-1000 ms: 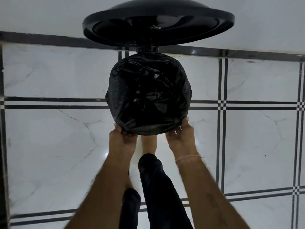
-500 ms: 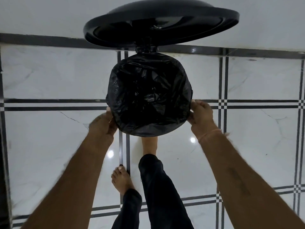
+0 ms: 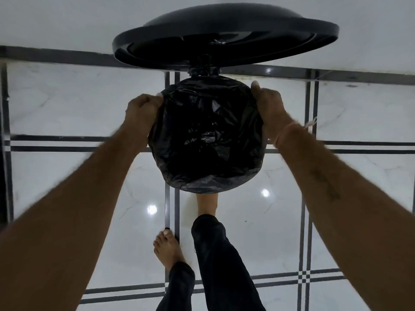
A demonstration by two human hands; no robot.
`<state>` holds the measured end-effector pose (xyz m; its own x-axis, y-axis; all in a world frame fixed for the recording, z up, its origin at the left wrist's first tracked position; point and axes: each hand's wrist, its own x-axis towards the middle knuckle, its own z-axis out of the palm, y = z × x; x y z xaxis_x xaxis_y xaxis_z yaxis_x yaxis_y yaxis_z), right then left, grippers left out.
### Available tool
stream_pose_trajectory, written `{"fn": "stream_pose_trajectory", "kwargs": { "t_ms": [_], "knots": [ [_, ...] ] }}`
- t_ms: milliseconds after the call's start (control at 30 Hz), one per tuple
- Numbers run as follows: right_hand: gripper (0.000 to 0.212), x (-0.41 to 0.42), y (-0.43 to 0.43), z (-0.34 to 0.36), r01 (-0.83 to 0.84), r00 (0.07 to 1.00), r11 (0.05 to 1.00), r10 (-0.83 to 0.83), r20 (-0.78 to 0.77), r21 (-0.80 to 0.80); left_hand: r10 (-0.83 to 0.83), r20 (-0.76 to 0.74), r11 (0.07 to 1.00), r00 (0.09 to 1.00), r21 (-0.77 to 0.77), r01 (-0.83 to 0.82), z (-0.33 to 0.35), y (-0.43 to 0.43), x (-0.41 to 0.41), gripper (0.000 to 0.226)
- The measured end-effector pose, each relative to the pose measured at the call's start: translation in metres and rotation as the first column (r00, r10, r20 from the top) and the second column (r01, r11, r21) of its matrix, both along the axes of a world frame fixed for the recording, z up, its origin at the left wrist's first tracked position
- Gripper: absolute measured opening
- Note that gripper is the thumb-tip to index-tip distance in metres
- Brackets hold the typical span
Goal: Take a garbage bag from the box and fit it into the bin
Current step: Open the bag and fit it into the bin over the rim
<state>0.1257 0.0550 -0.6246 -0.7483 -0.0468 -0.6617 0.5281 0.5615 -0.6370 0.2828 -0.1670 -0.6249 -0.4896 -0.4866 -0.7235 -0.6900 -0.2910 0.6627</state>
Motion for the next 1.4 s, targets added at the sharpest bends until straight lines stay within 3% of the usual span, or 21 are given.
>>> {"fn": "stream_pose_trajectory", "kwargs": {
  "t_ms": [33, 133, 233, 367, 467, 533, 600, 733, 800, 867, 933, 1033, 1100, 1167, 1233, 1400],
  "knots": [
    [0.036, -0.006, -0.007, 0.0, -0.016, 1.0, 0.998, 0.017, 0.018, -0.053, -0.013, -0.034, 0.999, 0.999, 0.03, 0.014, 0.002, -0.001, -0.009, 0.018],
    [0.032, -0.018, -0.018, 0.002, -0.094, 0.99, 0.97, 0.114, 0.078, -0.226, -0.087, -0.112, 0.987, 0.99, 0.123, 0.101, 0.004, -0.009, -0.029, 0.03],
    [0.03, -0.028, -0.016, 0.005, -0.189, 0.964, 0.941, 0.232, 0.131, -0.28, -0.209, -0.094, 0.968, 0.973, 0.124, 0.22, 0.004, -0.017, -0.034, 0.033],
    [0.023, -0.035, -0.016, 0.007, -0.336, 0.929, 0.922, 0.358, 0.096, -0.192, -0.26, -0.056, 0.954, 0.964, 0.141, 0.265, -0.002, -0.025, -0.034, 0.035],
    [0.022, -0.036, -0.018, 0.012, -0.341, 0.93, 0.927, 0.357, 0.091, -0.159, -0.206, -0.049, 0.976, 0.977, 0.054, 0.209, -0.003, -0.021, -0.031, 0.034],
    [0.029, -0.034, -0.018, 0.015, -0.359, 0.928, 0.931, 0.363, 0.08, -0.063, -0.174, -0.008, 0.983, 0.985, -0.057, 0.173, -0.004, -0.016, -0.028, 0.033],
    [0.037, -0.025, -0.014, 0.019, -0.348, 0.936, 0.935, 0.343, 0.076, 0.068, -0.157, 0.049, 0.985, 0.986, -0.059, 0.16, 0.0, -0.011, -0.019, 0.036],
    [0.034, -0.003, 0.002, 0.038, -0.159, 0.987, 0.985, 0.157, 0.032, 0.066, -0.112, 0.127, 0.994, 0.986, 0.0, 0.112, 0.023, -0.003, -0.002, 0.045],
    [0.043, 0.004, 0.007, 0.054, 0.073, 0.997, 0.994, -0.073, -0.005, -0.076, -0.005, 0.135, 1.0, 0.991, 0.025, 0.002, 0.04, -0.005, 0.001, 0.05],
    [0.058, 0.003, 0.01, 0.09, 0.268, 0.963, 0.929, -0.266, 0.043, -0.255, 0.093, 0.083, 0.99, 0.992, 0.101, -0.101, 0.068, -0.013, -0.001, 0.055],
    [0.063, -0.009, 0.011, 0.122, 0.311, 0.949, 0.872, -0.31, 0.064, -0.378, 0.183, -0.015, 0.968, 0.983, 0.18, -0.177, 0.094, -0.024, -0.007, 0.05],
    [0.059, -0.025, 0.007, 0.165, 0.115, 0.993, 0.921, -0.1, 0.059, -0.371, 0.172, -0.137, 0.943, 0.975, 0.309, -0.123, 0.133, -0.033, -0.015, 0.045],
    [0.049, -0.024, 0.003, 0.177, -0.158, 0.986, 0.969, 0.167, 0.029, -0.191, -0.004, -0.115, 0.968, 0.993, 0.249, 0.033, 0.15, -0.029, -0.018, 0.047],
    [0.035, -0.017, 0.003, 0.175, -0.356, 0.935, 0.933, 0.355, -0.017, -0.06, -0.185, -0.048, 0.975, 0.981, 0.117, 0.19, 0.155, -0.021, -0.018, 0.066],
    [0.032, -0.002, 0.006, 0.169, -0.411, 0.912, 0.912, 0.41, -0.014, -0.016, -0.28, -0.063, 0.959, 0.958, 0.028, 0.282, 0.154, -0.009, -0.009, 0.076],
    [0.052, 0.044, 0.026, 0.132, -0.363, 0.925, 0.927, 0.37, -0.085, 0.092, -0.371, -0.125, 0.926, 0.92, -0.121, 0.357, 0.121, 0.018, 0.026, 0.07]
  ]
}}
